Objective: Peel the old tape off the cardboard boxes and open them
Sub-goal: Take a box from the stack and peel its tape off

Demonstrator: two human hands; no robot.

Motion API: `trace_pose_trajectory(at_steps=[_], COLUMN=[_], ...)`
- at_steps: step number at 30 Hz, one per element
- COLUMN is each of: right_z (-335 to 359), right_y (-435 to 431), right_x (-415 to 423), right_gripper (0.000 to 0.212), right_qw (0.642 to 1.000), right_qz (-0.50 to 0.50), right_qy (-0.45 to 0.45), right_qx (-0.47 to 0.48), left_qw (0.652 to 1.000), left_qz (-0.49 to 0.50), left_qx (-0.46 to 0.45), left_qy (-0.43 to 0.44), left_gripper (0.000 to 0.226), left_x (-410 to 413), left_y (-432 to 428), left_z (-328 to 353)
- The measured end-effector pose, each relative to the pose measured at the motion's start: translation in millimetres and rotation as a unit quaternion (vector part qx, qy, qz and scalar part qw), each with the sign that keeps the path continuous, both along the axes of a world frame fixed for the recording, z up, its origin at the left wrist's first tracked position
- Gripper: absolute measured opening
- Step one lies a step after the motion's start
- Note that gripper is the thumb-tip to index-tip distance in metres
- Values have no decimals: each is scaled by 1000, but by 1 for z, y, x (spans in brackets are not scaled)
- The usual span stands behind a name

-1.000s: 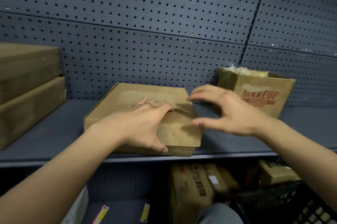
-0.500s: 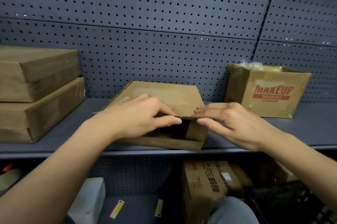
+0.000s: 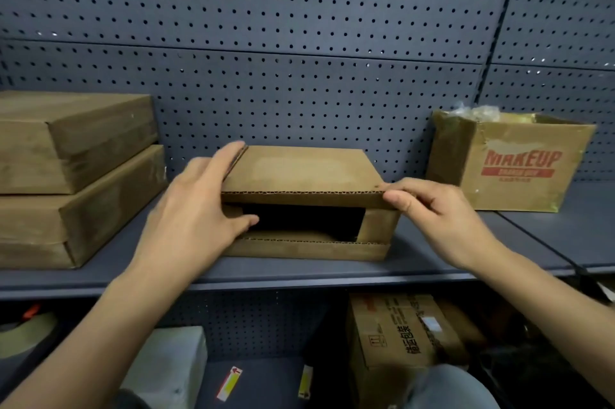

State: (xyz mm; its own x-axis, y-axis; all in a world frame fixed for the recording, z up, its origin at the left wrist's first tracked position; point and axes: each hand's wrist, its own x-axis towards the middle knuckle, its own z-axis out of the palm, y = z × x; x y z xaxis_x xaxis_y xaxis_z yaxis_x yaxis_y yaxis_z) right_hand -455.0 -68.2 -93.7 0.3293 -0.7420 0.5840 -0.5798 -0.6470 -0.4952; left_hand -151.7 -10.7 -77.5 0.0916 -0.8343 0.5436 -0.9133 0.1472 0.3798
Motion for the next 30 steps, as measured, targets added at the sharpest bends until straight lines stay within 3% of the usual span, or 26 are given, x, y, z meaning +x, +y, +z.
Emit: trace_pose_trajectory(at_steps=[2, 5, 8, 12, 15, 19, 24, 30], right_z=[-11, -25, -36, -42, -44, -42, -35, -31], right_y=[7, 17, 22, 21, 19, 19, 20, 25], right_x=[9, 21, 34, 49, 54, 53, 41, 20], right_gripper=[53, 48, 60, 94, 98, 90, 84, 77], right_qw=[1000, 999, 995, 972, 958, 956, 965, 972], right_qz=[1, -1, -53, -135, -136, -135, -108, -84], right_qy=[-20, -53, -79, -181, -226, -226, -183, -140], right_qx=[-1, 12, 23, 69, 112, 130, 155, 168], left_qw=[995, 972, 960, 943, 922, 922, 952, 949], left_qz=[3, -4, -7, -4, 3, 2, -16, -56], left_qx=[2, -32, -71, -112, -144, -138, -72, -21], left_qy=[105, 232, 271, 313, 359, 362, 297, 310], left_gripper=[122, 135, 138, 135, 132, 134, 135, 109], left_x=[1, -1, -3, -7, -10, -9, 0, 19], left_y=[-2, -4, -5, -8, -10, -12, -6, -5], left_z=[-13, -29, -41, -50, -52, -56, -47, -53])
